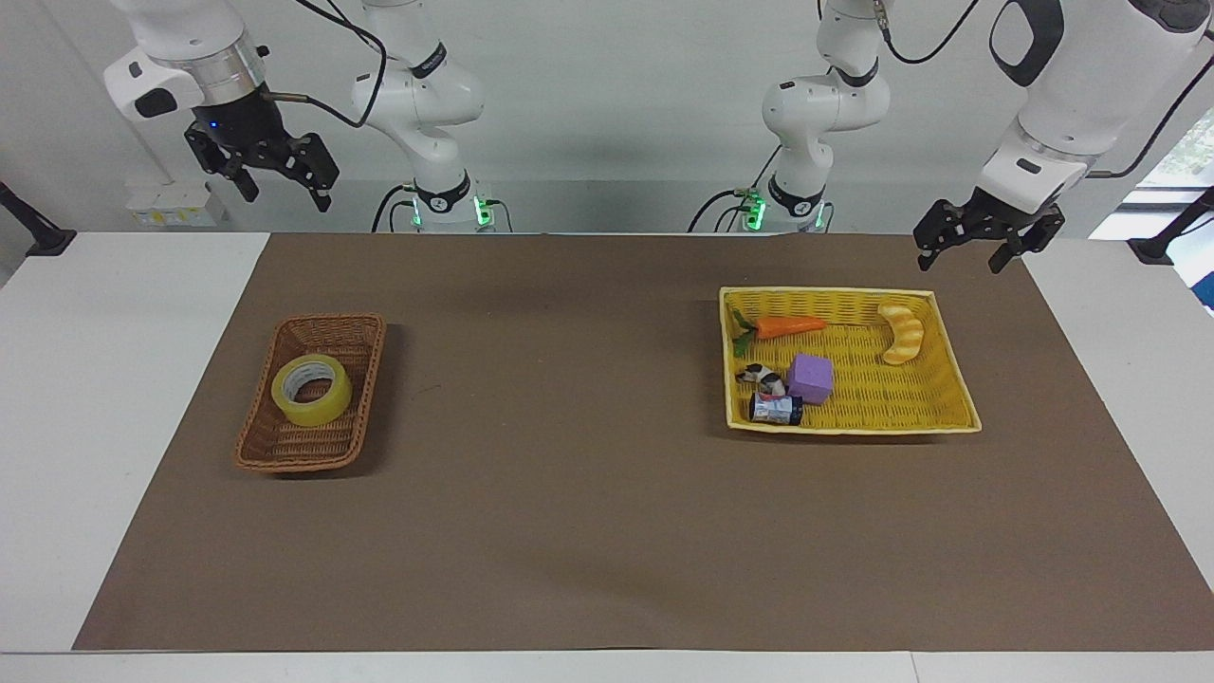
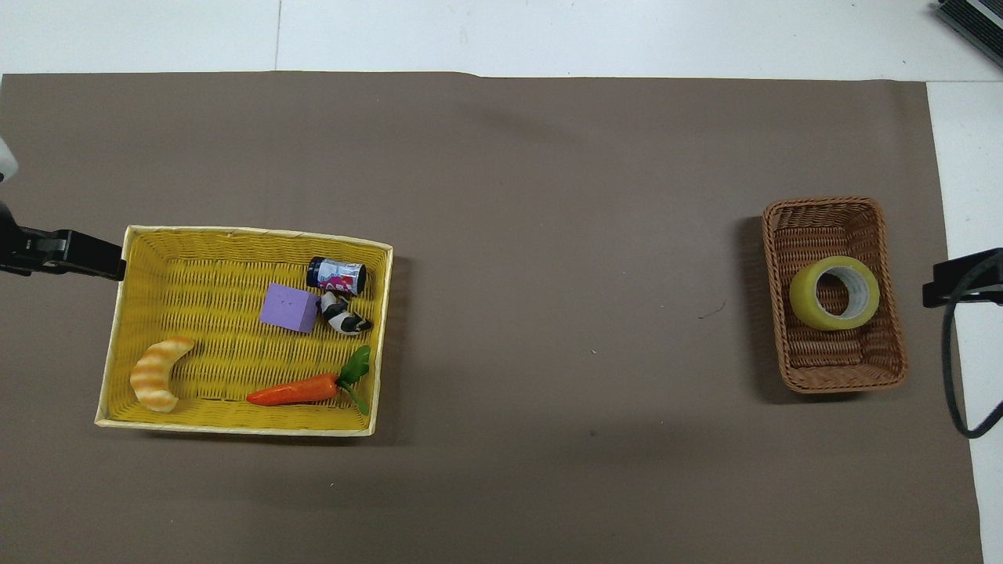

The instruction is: Move tape to another basket

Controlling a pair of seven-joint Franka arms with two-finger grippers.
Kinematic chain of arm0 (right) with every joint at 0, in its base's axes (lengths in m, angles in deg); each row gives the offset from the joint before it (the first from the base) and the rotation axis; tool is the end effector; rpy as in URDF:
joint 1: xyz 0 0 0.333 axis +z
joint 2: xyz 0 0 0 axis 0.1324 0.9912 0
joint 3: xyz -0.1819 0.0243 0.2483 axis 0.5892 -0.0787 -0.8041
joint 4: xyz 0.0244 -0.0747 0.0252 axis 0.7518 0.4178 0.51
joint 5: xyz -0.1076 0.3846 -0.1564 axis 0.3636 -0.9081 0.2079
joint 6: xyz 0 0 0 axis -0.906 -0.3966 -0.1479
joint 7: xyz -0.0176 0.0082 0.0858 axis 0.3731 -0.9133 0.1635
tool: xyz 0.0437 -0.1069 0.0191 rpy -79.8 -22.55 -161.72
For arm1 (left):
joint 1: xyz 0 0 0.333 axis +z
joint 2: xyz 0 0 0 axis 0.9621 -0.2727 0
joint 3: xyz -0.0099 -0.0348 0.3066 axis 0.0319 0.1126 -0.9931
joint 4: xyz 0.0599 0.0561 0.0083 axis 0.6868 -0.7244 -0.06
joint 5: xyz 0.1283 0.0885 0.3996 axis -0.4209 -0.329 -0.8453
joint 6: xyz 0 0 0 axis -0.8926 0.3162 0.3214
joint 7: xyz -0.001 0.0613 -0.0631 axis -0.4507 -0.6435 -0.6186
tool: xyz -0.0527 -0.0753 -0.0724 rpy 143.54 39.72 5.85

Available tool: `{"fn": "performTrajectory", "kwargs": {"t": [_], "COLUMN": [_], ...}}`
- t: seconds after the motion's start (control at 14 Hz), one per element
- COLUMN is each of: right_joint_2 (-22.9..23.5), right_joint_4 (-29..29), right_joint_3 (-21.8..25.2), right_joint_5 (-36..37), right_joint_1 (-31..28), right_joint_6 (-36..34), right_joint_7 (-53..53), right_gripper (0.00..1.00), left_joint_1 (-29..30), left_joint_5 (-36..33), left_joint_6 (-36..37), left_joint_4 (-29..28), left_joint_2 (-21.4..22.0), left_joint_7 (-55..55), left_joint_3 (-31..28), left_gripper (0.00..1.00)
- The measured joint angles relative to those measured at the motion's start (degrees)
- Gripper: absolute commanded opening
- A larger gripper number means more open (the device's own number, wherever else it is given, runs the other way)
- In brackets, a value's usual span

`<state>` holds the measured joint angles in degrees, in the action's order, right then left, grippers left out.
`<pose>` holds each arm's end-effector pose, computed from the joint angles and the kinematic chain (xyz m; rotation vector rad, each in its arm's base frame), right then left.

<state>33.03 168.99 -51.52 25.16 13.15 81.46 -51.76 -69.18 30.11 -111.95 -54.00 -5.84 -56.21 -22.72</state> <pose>0.5501 -0.0275 0.6616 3.0940 -0.2473 -0.0939 0.5841 -0.0320 0.5986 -3.1266 0.1823 0.0412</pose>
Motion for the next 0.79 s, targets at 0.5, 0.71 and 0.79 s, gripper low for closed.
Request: {"fn": "performTrajectory", "kwargs": {"t": [0.5, 0.71, 0.79], "right_joint_2": [-0.01, -0.01, -0.01], "right_joint_4": [0.03, 0.16, 0.20], "right_joint_3": [-0.43, -0.43, -0.43], "right_joint_5": [-0.21, -0.21, -0.21], "right_joint_1": [0.08, 0.08, 0.08], "right_joint_6": [1.42, 3.13, 3.13], "right_joint_7": [-0.14, -0.14, -0.14], "right_gripper": [1.00, 1.00, 1.00], "left_joint_1": [0.00, 0.00, 0.00], "left_joint_5": [0.00, 0.00, 0.00], "left_joint_6": [0.00, 0.00, 0.00], "left_joint_4": [0.00, 0.00, 0.00], "left_joint_2": [0.00, 0.00, 0.00], "left_joint_7": [0.00, 0.00, 0.00], "left_joint_3": [0.00, 0.00, 0.00], "left_gripper": [1.00, 1.00, 1.00]}}
